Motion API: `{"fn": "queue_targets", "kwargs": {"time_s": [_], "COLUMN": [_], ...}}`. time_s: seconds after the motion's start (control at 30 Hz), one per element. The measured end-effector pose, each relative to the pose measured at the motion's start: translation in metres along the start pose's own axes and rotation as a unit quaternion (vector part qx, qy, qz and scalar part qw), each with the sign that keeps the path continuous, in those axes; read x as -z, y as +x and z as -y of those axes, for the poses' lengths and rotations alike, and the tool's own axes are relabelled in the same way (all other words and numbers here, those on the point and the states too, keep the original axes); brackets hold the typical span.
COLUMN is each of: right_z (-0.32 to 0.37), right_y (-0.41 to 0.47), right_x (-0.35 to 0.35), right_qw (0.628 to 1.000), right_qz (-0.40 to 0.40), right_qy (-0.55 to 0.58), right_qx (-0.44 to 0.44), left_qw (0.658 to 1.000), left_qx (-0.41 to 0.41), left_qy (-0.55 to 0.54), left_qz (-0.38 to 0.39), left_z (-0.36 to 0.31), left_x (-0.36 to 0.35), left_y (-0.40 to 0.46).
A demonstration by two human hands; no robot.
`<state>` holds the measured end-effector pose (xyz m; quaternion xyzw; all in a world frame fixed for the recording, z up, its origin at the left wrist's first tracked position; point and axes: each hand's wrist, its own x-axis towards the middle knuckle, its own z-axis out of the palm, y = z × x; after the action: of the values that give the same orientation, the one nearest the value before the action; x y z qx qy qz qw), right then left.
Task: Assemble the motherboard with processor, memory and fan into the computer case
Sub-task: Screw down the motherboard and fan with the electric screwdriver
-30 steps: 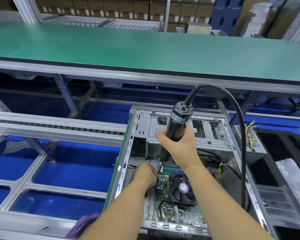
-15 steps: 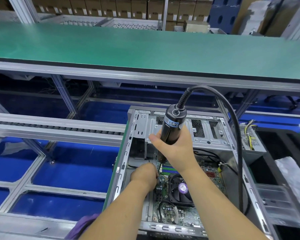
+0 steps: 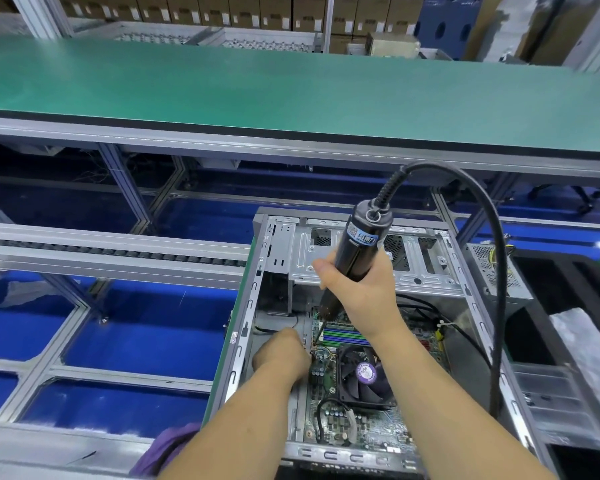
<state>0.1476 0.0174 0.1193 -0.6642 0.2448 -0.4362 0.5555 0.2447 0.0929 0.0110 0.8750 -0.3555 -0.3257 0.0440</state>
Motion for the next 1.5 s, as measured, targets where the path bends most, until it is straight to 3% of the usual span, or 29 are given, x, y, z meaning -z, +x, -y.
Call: {"fn": "queue_targets", "kwargs": {"time_s": [0.17, 0.43, 0.7, 0.87, 1.2, 1.5], "right_z": [0.002, 0.001, 0.003, 0.008, 0.01, 0.012], "right_y": [0.001, 0.0, -0.005, -0.004, 0.002, -0.001], "right_x": [-0.004, -0.01, -0.01, -0.009, -0.012, -0.011], "right_qw": [1.0, 1.0, 1.0, 1.0, 1.0, 0.999], "right_qz": [0.01, 0.026, 0.015, -0.001, -0.006, -0.023], "right_qy": [-0.002, -0.008, -0.016, -0.021, -0.015, -0.019], "right_qx": [-0.001, -0.005, -0.006, 0.012, 0.011, 0.013], "left_qw": [0.998, 0.997, 0.996, 0.991, 0.994, 0.997], "left_qx": [0.009, 0.015, 0.006, 0.006, -0.038, -0.072], "left_qy": [0.036, 0.043, -0.091, -0.135, -0.1, -0.009], "left_qz": [0.051, 0.062, 0.01, 0.025, -0.012, 0.001], "left_z": [-0.003, -0.001, -0.003, -0.005, -0.002, -0.003], "left_x": [0.0, -0.004, 0.001, -0.002, -0.001, 0.005], "left_y": [0.0, 0.002, 0.006, 0.004, 0.002, 0.003]}}
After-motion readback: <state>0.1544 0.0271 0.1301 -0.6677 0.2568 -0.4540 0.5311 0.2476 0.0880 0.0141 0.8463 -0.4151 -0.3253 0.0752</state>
